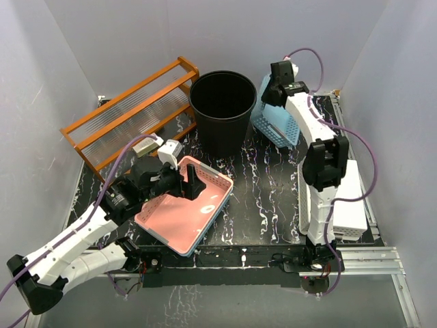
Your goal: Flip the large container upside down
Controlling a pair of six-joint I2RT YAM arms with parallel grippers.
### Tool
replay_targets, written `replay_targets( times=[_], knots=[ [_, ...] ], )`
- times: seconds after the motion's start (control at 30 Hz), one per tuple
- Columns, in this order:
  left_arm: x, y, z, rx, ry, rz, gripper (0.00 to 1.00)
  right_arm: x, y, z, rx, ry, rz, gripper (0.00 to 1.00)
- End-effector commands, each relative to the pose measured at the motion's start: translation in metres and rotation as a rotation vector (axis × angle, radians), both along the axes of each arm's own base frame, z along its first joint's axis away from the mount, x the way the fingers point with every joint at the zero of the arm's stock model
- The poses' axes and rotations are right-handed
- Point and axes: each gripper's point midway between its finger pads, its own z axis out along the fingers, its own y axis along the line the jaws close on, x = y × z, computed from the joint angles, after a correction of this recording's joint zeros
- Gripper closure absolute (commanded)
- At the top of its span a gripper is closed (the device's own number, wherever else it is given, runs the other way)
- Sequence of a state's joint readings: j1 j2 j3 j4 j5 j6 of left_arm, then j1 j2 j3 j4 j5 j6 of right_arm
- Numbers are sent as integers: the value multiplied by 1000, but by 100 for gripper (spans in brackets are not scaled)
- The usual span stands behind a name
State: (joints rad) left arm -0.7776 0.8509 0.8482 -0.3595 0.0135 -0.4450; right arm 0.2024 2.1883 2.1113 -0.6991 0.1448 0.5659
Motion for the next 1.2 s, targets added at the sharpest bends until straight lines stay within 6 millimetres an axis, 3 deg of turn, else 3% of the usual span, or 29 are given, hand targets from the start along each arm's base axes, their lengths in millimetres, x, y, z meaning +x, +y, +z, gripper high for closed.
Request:
replay_targets(
  times=[0.0, 0.1, 0.3, 0.67, 0.87, 1.17],
  knots=[
    [3, 13, 21, 0, -40, 52, 1, -4, 9, 103, 163, -228, 78, 100],
    [3, 18, 24, 7, -41, 77, 1, -11, 15, 120, 246, -258, 133, 100],
    [-1, 22, 32, -6, -52, 75, 1, -27, 23, 132, 433, -303, 263, 100],
    [-3, 17, 23, -8, -21, 62, 1, -51, -4, 119, 558, -319, 371, 100],
    [0, 13, 26, -25, -25, 61, 1, -57, 4, 104, 642, -288, 448, 100],
    [1, 11, 27, -27, -28, 54, 1, -55, 2, 103, 656, -299, 457, 100]
  ],
)
